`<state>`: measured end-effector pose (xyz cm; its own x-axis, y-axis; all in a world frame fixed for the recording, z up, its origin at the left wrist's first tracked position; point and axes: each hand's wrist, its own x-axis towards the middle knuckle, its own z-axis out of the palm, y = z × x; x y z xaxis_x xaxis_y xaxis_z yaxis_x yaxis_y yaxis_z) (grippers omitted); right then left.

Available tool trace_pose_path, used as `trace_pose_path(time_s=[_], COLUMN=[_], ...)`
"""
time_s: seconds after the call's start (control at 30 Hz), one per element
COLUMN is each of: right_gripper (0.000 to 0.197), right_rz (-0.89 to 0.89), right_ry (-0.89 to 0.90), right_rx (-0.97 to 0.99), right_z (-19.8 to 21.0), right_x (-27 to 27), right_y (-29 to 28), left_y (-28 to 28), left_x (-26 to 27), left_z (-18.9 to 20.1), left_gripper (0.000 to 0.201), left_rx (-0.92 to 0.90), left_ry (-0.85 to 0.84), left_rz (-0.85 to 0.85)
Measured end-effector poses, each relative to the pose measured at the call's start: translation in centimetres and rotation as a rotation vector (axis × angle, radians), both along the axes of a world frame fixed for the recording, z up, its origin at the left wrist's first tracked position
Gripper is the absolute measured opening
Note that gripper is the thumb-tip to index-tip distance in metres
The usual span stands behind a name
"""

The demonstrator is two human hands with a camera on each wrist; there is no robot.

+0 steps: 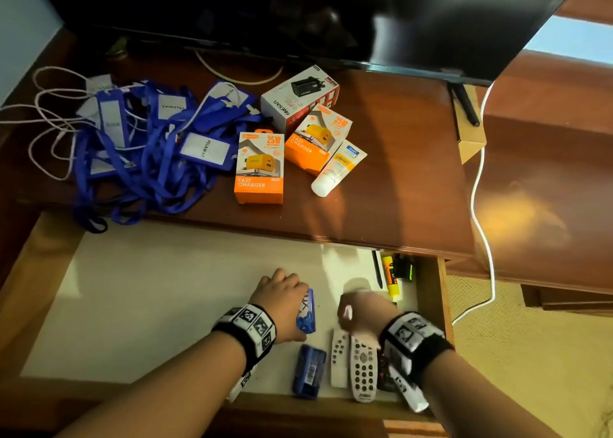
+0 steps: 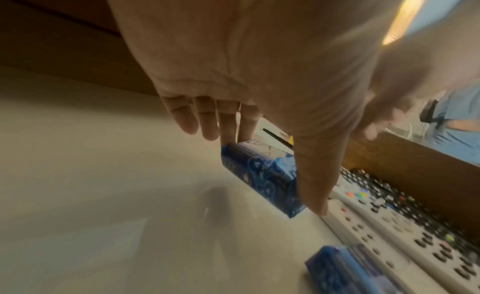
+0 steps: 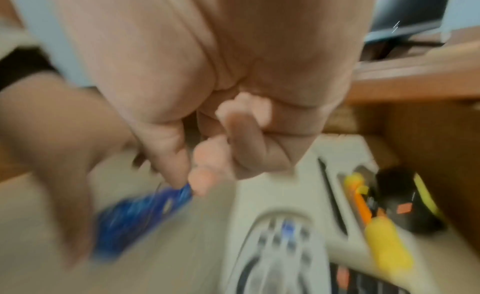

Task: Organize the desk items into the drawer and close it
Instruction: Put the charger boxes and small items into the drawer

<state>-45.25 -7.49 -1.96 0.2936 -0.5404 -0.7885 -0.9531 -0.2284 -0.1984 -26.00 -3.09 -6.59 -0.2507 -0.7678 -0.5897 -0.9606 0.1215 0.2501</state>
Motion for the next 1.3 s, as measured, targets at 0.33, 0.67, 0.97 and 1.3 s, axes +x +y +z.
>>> trace_pose_path(time_s=[0.33, 0.67, 0.97, 1.3], right_gripper=[0.051, 0.084, 0.044, 0.076], right_rz=[-0.300, -1.031, -1.142, -0.971], right_ry=[-0.353, -0.485, -0.513, -0.508], right_rx=[-0.557, -0.167, -0.090, -0.118], right_z=[7.7, 5.6, 5.3, 5.8], right_x=[3.0, 7.6, 5.1, 7.2], right_y=[-14.4, -19.2, -18.2, -18.2], left_y=[1.4, 3.4, 1.9, 1.9], left_x=[-2.1, 0.3, -3.4, -3.5], left_z=[-2.5, -2.9, -2.1, -2.3], left_gripper=[0.102, 0.121, 0.083, 0.099], left_rx=[0.086, 0.062, 0.073, 0.099], left_ry=[0.003, 0.036, 0.039, 0.070], left_rz=[-0.097, -0.067, -0.014, 0.105])
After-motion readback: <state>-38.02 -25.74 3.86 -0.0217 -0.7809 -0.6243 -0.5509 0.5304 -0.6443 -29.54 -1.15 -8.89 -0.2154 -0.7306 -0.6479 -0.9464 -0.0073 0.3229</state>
